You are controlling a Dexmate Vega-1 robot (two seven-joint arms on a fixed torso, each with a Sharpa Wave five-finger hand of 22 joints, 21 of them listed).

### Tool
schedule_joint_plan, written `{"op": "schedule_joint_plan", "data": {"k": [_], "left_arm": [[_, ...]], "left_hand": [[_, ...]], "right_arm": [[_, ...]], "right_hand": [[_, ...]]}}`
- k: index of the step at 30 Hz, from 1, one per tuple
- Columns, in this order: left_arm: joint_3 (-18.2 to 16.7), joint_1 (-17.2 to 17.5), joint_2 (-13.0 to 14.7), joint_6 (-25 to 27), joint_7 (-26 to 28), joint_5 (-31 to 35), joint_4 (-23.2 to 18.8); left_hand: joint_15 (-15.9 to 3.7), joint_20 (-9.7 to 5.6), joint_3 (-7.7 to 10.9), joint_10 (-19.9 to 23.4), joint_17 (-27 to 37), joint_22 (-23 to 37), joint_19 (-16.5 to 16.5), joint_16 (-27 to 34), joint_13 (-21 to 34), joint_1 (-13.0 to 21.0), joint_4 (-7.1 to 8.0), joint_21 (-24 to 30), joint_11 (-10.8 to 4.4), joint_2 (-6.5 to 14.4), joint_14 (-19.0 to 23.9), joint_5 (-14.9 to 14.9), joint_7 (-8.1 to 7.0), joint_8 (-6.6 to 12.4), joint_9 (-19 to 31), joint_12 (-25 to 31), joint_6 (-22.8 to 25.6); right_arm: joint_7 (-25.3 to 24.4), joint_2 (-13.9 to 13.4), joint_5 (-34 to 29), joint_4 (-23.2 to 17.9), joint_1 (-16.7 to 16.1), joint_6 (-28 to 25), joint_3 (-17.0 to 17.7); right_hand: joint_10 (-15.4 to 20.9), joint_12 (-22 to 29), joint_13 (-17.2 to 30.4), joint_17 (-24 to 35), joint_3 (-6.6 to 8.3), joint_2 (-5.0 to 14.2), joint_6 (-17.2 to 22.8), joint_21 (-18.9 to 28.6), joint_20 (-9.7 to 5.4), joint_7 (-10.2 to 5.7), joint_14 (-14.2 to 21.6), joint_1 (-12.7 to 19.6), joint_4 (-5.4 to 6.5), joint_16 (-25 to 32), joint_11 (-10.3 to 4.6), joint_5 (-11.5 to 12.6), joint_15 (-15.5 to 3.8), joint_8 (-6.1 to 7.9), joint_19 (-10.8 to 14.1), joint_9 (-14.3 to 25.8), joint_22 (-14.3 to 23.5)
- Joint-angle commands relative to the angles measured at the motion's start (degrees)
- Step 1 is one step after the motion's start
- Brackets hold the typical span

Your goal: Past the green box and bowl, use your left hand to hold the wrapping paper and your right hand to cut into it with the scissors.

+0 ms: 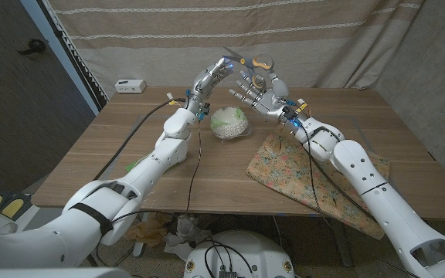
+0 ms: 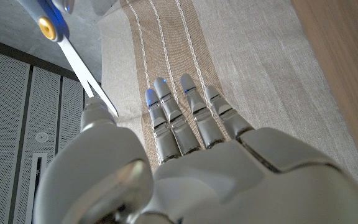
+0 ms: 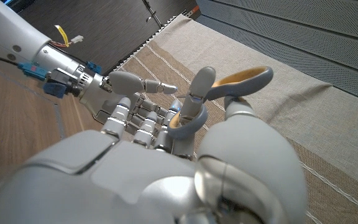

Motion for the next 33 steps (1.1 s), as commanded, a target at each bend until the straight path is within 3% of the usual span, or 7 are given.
{"op": "schedule_joint_plan", "data": {"k": [1,10,16,18,24,27,33], "left_arm": [[0.6,-3.4,-1.4,-3.0,-7.6,-1.3,6.4],[0.5,-5.2,-2.8,-6.2,-11.0,-1.7,10.6],[0.2,-4.7,-2.8,-6.4,-10.6,-1.8,10.2],[0.2,-4.5,-2.7,-6.2,-9.9,-1.6,9.7],[0.2,-3.5,-2.0,-5.0,-7.3,-0.6,7.4],[0.3,-3.2,-1.7,-4.2,-6.6,-0.4,6.5],[0.3,-3.6,-1.8,-3.9,-7.7,-1.0,7.0]], "left_hand": [[-8.60,-0.04,-0.62,-1.2,-0.1,0.1,-0.4,-0.2,0.2,-0.1,-0.16,-0.1,-0.02,-0.2,-1.7,0.6,-1.05,-0.03,0.3,-0.9,-2.6],[-8.54,0.02,-1.07,-0.6,-0.6,-0.1,-0.9,-0.2,-0.5,0.2,-0.57,-0.3,-0.10,-0.8,-3.5,1.0,-2.42,0.29,0.4,-1.6,-5.7],[-8.56,-0.22,-1.07,2.1,-0.9,-0.2,-0.8,0.4,-1.0,1.0,-0.93,-0.3,-0.24,-0.6,-3.3,1.5,-2.47,1.30,0.3,-1.2,-5.0],[-8.43,-0.40,-0.90,5.3,-1.2,-0.4,-0.7,0.9,-1.0,2.1,-1.27,-0.4,-0.54,0.3,-2.9,1.9,-2.68,2.32,0.3,-0.4,-2.7],[-8.67,-0.57,-0.86,8.4,-1.2,-0.5,-0.4,1.5,-1.0,3.0,-1.34,-0.3,-0.31,1.4,-1.8,2.2,-2.50,3.14,0.2,0.2,0.0],[-8.85,-0.67,0.90,11.6,-1.3,-0.5,0.0,1.8,-0.7,7.2,-2.49,0.0,-0.40,4.9,-0.8,2.9,-2.56,3.70,0.2,0.9,2.6],[-8.99,-0.89,1.95,15.9,-1.0,-0.6,0.2,2.4,0.1,10.1,-3.06,0.0,-0.41,6.8,1.3,2.9,-2.49,4.35,0.1,2.4,5.8]], "right_arm": [[0.3,-0.4,0.9,0.8,0.3,-1.2,-0.6],[-0.4,0.1,1.2,2.1,0.8,-1.5,-0.7],[-0.6,0.4,1.1,2.6,1.0,-1.7,-1.0],[-0.6,0.4,1.0,2.7,1.1,-1.8,-1.1],[-0.9,0.6,0.7,2.9,1.1,-2.0,-1.4],[-0.3,0.6,0.4,3.4,1.4,-2.1,-1.6],[1.3,0.4,-0.5,5.0,2.0,-2.6,-2.0]], "right_hand": [[0.1,0.5,0.1,0.2,-0.38,-0.35,-9.0,0.3,0.18,-8.86,0.0,0.1,-0.19,0.4,0.09,0.6,-0.57,0.78,-0.2,0.2,0.1],[0.1,0.5,0.1,0.2,-0.74,-0.17,-9.0,0.4,-0.06,-8.75,-0.1,0.0,-0.21,0.4,0.09,1.1,-0.61,0.97,0.0,-0.1,0.1],[0.0,0.5,0.1,0.2,-0.95,-0.07,-9.1,0.4,-0.15,-8.76,-0.1,0.0,-0.24,0.4,0.16,1.4,-0.61,1.10,0.0,-0.2,0.1],[0.1,0.5,0.1,0.2,-1.02,-0.04,-9.2,0.4,-0.23,-8.49,-0.1,0.0,-0.27,0.4,0.24,1.5,-0.66,1.17,0.0,-0.2,0.1],[0.0,0.5,0.1,0.2,-1.24,0.07,-9.2,0.5,-0.23,-8.74,-0.1,0.0,-0.33,0.5,0.17,1.8,-0.56,1.33,0.0,-0.3,0.1],[0.1,0.5,0.1,0.2,-1.33,0.12,-9.2,0.5,-0.21,-8.63,-0.1,0.0,-0.34,0.5,0.22,1.9,-0.56,1.37,0.0,-0.4,0.1],[0.2,0.6,0.1,0.2,-1.58,0.23,-9.4,0.5,-0.16,-8.46,0.0,-0.1,-0.38,0.5,0.57,2.2,-0.23,1.72,0.1,-0.2,0.1]]}}
